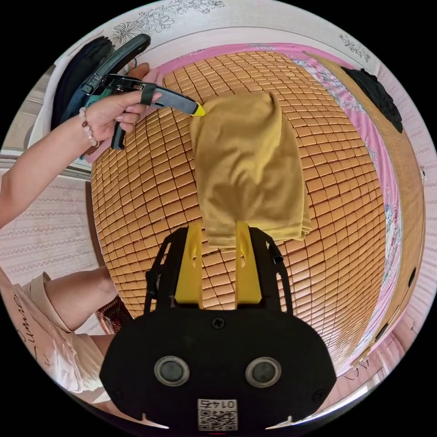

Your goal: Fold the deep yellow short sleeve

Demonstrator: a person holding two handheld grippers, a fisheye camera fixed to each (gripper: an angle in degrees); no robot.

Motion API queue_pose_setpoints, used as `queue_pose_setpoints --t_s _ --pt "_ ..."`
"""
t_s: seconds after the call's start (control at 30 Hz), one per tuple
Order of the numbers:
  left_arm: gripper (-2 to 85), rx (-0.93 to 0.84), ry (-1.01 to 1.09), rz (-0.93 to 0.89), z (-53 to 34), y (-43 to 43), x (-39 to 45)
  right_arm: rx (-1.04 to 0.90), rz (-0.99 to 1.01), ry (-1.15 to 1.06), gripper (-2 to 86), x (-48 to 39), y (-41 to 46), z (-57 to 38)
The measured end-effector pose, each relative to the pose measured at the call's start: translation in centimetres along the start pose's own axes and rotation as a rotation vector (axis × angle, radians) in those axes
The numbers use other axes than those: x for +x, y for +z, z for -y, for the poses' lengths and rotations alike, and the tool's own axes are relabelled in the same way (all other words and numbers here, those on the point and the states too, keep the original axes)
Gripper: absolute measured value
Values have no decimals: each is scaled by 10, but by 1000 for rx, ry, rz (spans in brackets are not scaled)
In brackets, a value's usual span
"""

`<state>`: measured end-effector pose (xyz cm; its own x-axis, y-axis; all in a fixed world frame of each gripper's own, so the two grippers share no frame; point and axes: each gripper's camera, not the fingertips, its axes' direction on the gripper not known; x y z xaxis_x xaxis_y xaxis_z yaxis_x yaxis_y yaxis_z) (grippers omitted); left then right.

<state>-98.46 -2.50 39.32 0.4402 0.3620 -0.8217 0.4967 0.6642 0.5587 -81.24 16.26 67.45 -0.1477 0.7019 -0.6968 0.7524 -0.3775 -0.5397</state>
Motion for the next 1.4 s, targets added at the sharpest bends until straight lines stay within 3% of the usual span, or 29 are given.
queue_pose_setpoints --t_s 0.1,0.23,0.33,0.4,0.47,0.63,0.7,0.83,0.93,1.07,1.17,1.23,1.4 --pt "49 8 17 30 -11 -6 -1 11 20 43 143 2 -5 -15" --pt "51 94 96 43 -11 -31 16 213 -30 272 121 51 -38 -40" --pt "59 92 173 47 10 -24 35 257 -28 419 126 92 -37 -41" --pt "62 6 186 87 29 3 43 243 14 483 112 110 -27 -36" --pt "53 -52 191 138 34 23 45 189 98 479 21 121 -11 -31" --pt "35 -16 166 157 14 33 34 313 163 623 24 145 -25 -66" --pt "39 27 113 71 6 27 27 252 149 610 41 148 -29 -67" --pt "53 77 156 107 -4 11 36 306 -77 440 42 129 -83 -44" --pt "61 74 190 178 -3 21 44 354 2 251 58 120 -93 14" --pt "46 -24 181 188 0 56 39 268 88 115 76 115 -66 104" --pt "8 -7 191 175 -8 62 39 133 69 2 18 96 -44 137" --pt "-2 5 200 187 -13 66 40 139 -17 8 11 91 -48 141" --pt "-3 57 119 218 -21 68 30 293 236 178 79 126 -89 126"
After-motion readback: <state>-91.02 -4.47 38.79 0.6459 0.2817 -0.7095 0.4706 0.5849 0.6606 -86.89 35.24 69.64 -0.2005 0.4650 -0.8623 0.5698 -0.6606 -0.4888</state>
